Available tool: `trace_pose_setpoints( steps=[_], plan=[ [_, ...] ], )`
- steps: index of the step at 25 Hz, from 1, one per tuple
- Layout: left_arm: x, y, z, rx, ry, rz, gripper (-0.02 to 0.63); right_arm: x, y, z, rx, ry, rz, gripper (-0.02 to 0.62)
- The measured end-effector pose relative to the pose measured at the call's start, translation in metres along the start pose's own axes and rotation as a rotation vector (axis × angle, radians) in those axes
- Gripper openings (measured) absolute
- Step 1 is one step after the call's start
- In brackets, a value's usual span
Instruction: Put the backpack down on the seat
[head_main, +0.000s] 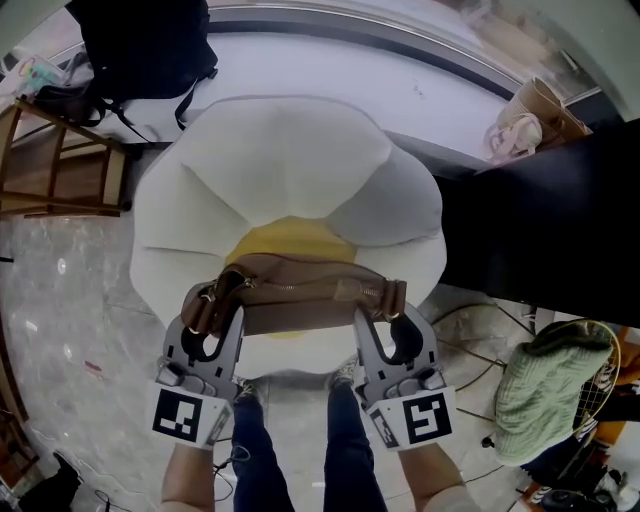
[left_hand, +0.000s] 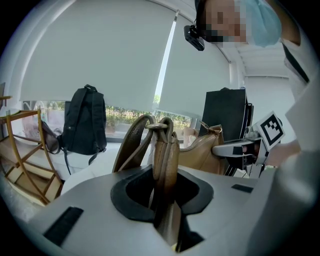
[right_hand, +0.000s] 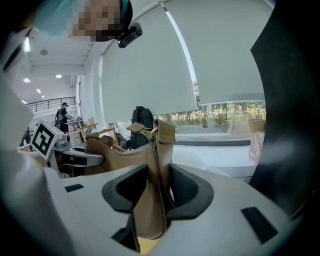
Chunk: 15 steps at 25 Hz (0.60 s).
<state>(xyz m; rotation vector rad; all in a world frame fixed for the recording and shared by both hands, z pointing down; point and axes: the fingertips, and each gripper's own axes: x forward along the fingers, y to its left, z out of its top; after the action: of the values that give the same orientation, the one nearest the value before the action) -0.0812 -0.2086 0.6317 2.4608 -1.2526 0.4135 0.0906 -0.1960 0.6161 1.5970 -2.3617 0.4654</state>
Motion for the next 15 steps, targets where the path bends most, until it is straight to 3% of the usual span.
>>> trace_pose_setpoints(
  steps=[4, 8, 15],
  plan=[
    [0.012, 0.004, -0.014, -0.041, 0.009, 0.004, 0.095, 0.011, -0.004, -0.016, -0.005, 0.011, 0.008, 0.156],
    [0.021, 0.011, -0.026, -0.016, 0.007, 0.007, 0.095, 0.022, -0.007, -0.028, -0.008, 0.020, 0.017, 0.156],
    [0.041, 0.020, -0.050, -0.041, 0.044, -0.007, 0.095, 0.042, -0.016, -0.048, -0.043, 0.045, 0.025, 0.156]
  ],
)
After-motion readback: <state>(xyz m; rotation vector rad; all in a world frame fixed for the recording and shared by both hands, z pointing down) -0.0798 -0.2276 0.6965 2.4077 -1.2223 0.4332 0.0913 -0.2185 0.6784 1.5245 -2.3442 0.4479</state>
